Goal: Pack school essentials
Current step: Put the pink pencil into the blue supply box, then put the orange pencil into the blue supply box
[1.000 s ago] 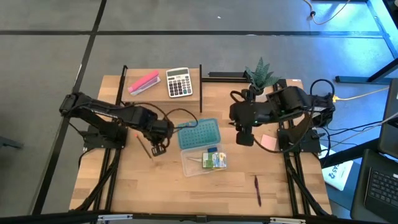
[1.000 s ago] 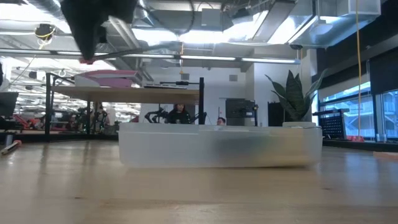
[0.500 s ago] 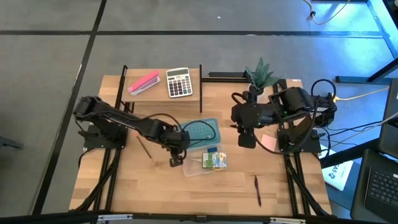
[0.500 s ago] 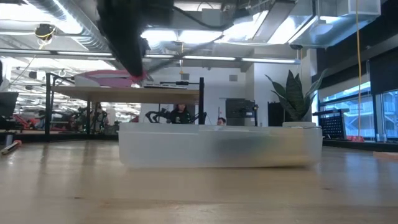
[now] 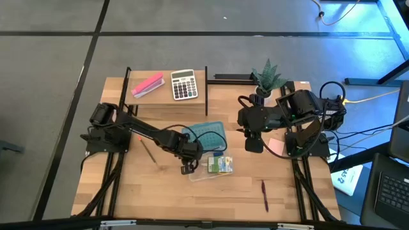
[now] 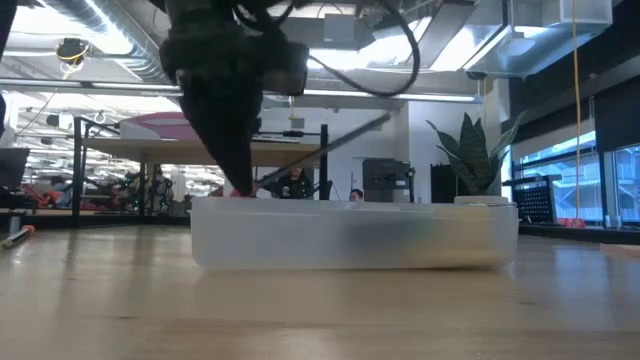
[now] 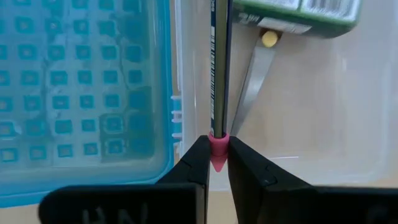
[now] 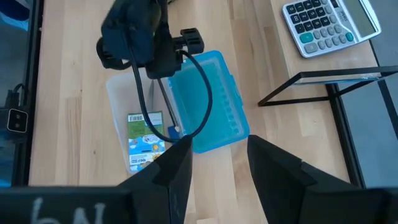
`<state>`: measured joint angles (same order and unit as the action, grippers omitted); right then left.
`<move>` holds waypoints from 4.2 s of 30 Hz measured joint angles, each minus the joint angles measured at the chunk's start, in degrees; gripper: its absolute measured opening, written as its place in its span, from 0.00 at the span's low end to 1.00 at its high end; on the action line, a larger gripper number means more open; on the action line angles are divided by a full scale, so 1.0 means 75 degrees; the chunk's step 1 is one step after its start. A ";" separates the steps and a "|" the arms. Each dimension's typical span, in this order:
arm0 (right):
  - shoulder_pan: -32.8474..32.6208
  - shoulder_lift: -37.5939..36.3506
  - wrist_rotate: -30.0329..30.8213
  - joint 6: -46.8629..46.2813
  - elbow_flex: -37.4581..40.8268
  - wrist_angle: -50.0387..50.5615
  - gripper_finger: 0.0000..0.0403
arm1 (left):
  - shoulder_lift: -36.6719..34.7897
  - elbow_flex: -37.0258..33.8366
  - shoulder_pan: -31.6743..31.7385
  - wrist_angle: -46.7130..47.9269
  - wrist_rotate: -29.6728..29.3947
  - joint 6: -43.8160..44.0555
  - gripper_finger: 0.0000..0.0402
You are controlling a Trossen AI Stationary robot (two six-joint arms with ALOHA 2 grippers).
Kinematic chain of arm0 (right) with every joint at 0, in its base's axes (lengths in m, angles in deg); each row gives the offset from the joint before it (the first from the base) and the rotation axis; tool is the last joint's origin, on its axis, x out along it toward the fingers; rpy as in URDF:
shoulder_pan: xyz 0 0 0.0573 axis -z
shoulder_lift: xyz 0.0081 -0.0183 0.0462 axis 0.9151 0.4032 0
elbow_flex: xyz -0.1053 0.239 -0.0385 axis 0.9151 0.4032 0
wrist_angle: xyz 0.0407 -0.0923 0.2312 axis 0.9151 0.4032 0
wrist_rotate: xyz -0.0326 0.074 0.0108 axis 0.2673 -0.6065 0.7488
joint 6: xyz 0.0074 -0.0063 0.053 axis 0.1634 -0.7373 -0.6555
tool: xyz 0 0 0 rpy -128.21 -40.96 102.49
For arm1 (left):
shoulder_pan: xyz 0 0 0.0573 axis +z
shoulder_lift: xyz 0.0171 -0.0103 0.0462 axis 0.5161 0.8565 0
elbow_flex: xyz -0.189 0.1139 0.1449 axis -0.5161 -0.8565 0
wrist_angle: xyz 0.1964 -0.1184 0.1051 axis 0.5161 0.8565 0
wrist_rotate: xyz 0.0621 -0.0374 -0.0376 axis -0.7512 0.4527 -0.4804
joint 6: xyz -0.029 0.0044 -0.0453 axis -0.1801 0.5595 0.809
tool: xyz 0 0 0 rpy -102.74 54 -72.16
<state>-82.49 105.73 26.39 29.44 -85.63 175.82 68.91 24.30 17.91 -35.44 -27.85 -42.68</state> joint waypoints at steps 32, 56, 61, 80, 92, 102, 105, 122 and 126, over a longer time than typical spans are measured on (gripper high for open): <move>0.0000 0.0009 0.0006 0.0078 0.0003 0.0003 0.39 | 0.0395 0.0000 -0.0076 -0.0038 -0.0040 0.0058 0.09; 0.0003 0.0009 0.0006 0.0250 0.0003 0.0003 0.39 | 0.0395 0.0000 -0.0042 -0.0044 -0.0155 0.0061 0.18; 0.0003 0.0009 0.0006 0.0250 0.0003 0.0003 0.39 | 0.0316 0.0000 0.0081 0.0099 0.0301 0.0012 0.17; 0.0003 0.0009 0.0009 0.0228 0.0003 -0.0023 0.39 | -0.2456 0.0000 0.0271 0.3917 -0.0014 0.1480 0.17; 0.0003 0.0009 0.0008 0.0255 0.0003 -0.0129 0.39 | -0.2537 -0.1304 0.0262 0.5135 0.1728 0.4686 0.17; 0.0003 0.0009 0.0009 0.0276 0.0003 -0.0135 0.39 | -0.2528 -0.2912 0.0271 0.3968 0.2021 0.5678 0.17; 0.0003 0.0009 0.0009 0.0286 0.0003 -0.0137 0.39 | -0.2528 -0.3281 0.0304 0.3308 0.2025 0.5680 0.17; 0.0003 0.0009 0.0005 0.0425 0.0003 -0.0143 0.39 | -0.2537 -0.4188 0.0498 0.1746 0.1438 0.5227 0.17; 0.0001 0.0009 0.0003 0.0425 0.0003 -0.0157 0.39 | -0.2546 -0.4185 0.0493 0.1623 0.1188 0.4799 0.17</move>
<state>-82.48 105.79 26.41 32.63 -85.61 174.64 49.82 -7.09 21.60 -23.26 -18.94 -6.69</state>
